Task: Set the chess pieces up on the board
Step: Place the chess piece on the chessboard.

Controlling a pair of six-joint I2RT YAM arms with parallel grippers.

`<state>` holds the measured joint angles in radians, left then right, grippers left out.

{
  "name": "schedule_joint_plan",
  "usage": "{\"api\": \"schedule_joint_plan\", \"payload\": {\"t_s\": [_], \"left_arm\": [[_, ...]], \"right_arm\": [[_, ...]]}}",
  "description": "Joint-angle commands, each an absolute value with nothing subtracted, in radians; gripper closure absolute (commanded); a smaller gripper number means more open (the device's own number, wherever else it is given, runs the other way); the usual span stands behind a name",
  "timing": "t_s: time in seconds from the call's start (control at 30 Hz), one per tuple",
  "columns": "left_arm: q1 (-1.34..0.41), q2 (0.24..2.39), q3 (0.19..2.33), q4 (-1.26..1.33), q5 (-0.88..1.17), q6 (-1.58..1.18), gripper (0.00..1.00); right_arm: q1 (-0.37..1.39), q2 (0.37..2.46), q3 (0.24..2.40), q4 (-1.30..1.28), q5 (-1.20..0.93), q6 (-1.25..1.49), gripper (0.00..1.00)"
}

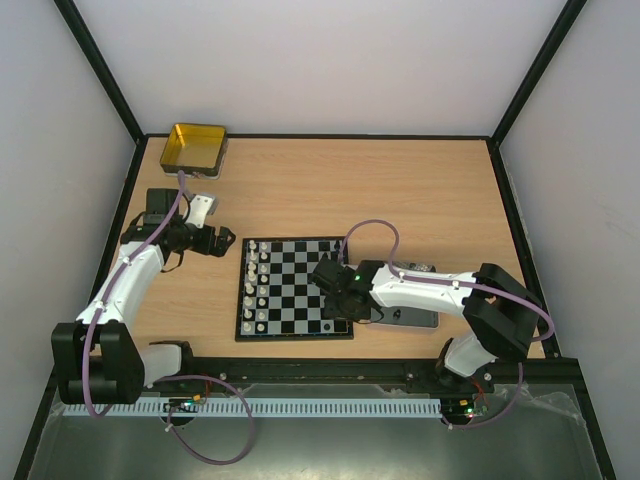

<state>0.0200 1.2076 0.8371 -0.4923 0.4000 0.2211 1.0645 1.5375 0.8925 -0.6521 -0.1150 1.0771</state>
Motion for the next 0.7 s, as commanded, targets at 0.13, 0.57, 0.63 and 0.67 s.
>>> {"api": "schedule_joint_plan", "payload": {"t_s": [0.13, 0.57, 0.63, 0.67], "left_arm": [[0.020, 1.188, 0.846, -0.503, 0.412, 0.229, 0.01], [0.019, 1.188, 0.846, -0.503, 0.410, 0.228, 0.00], [0.021, 1.186, 0.845, -0.504, 0.412, 0.228, 0.01], [0.020, 1.186, 0.845, -0.503, 0.412, 0.228, 0.01]], "right_arm": [[1.077, 1.541, 0.905, -0.662, -0.109, 1.074, 0.77], [1.077, 1.541, 0.907, -0.655, -0.109, 1.071, 0.76], [1.078, 1.540, 0.910, -0.655, -0.109, 1.069, 0.76], [1.078, 1.541, 0.910, -0.656, -0.108, 1.069, 0.76]]}}
